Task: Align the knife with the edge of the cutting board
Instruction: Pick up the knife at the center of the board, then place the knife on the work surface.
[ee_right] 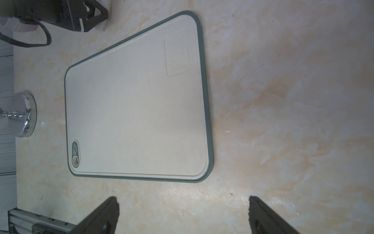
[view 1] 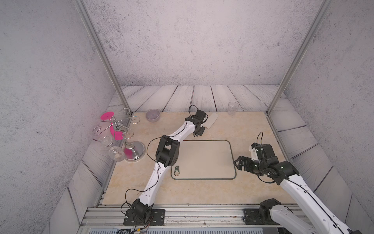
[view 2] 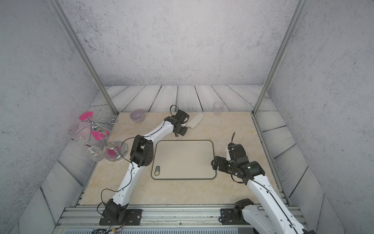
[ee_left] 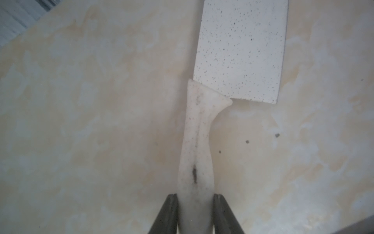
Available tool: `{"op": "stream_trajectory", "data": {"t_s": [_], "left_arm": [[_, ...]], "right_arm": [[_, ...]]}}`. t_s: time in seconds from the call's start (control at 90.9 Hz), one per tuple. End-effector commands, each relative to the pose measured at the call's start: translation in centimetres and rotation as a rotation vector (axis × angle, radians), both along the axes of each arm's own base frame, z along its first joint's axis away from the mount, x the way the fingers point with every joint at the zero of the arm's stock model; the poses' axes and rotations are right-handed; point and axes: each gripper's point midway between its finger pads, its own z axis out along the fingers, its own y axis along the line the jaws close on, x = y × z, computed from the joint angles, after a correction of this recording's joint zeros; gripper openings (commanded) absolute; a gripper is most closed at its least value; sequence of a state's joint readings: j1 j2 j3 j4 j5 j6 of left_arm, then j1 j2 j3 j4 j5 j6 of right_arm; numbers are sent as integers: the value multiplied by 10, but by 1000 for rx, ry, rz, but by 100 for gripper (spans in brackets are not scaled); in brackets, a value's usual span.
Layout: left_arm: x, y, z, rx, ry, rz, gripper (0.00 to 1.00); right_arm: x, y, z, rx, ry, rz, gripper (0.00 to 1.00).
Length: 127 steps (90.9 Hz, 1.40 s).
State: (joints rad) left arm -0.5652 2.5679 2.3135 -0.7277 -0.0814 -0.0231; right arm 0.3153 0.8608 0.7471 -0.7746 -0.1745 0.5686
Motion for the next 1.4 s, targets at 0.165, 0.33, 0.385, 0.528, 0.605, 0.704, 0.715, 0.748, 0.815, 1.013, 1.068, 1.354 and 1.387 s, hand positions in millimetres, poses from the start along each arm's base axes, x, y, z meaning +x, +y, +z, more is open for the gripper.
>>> {"op": "stream_trajectory", "data": {"t_s": [0.165, 0.33, 0.385, 0.528, 0.605, 0.704, 0.715, 0.748, 0.815, 1.013, 1.068, 1.354, 1.387], "left_arm": [[-48, 19, 50, 14, 65, 58, 11], [-82, 27, 48, 27, 142, 89, 10], [-94, 29, 46, 34, 154, 98, 10], [-123, 35, 43, 26, 175, 136, 10], [-138, 41, 40, 29, 177, 165, 10], [-159, 46, 42, 10, 175, 198, 11], [-161, 46, 41, 9, 176, 199, 11], [-170, 46, 39, -1, 178, 201, 11], [-186, 46, 34, 3, 174, 203, 12], [-214, 44, 20, -10, 179, 216, 24], [-215, 44, 17, -8, 188, 218, 33], [-204, 36, 25, 23, 191, 188, 58], [-203, 35, 23, 31, 195, 185, 58]], "right_arm": [[6, 9, -1, 41, -18, 15, 99], [10, 13, -3, 55, -15, 25, 99], [12, 13, -2, 52, -20, 27, 99], [16, 14, -2, 43, -22, 34, 99], [17, 16, -2, 51, -18, 40, 99], [17, 19, -5, 58, -2, 49, 99], [17, 19, -6, 57, 0, 50, 99], [17, 20, -6, 59, 5, 53, 99], [16, 20, -9, 57, 13, 55, 99], [16, 20, -12, 57, 15, 55, 99], [16, 20, -13, 59, 15, 57, 99], [17, 27, -10, 77, -12, 97, 99], [17, 27, -9, 79, -17, 100, 99]]}}
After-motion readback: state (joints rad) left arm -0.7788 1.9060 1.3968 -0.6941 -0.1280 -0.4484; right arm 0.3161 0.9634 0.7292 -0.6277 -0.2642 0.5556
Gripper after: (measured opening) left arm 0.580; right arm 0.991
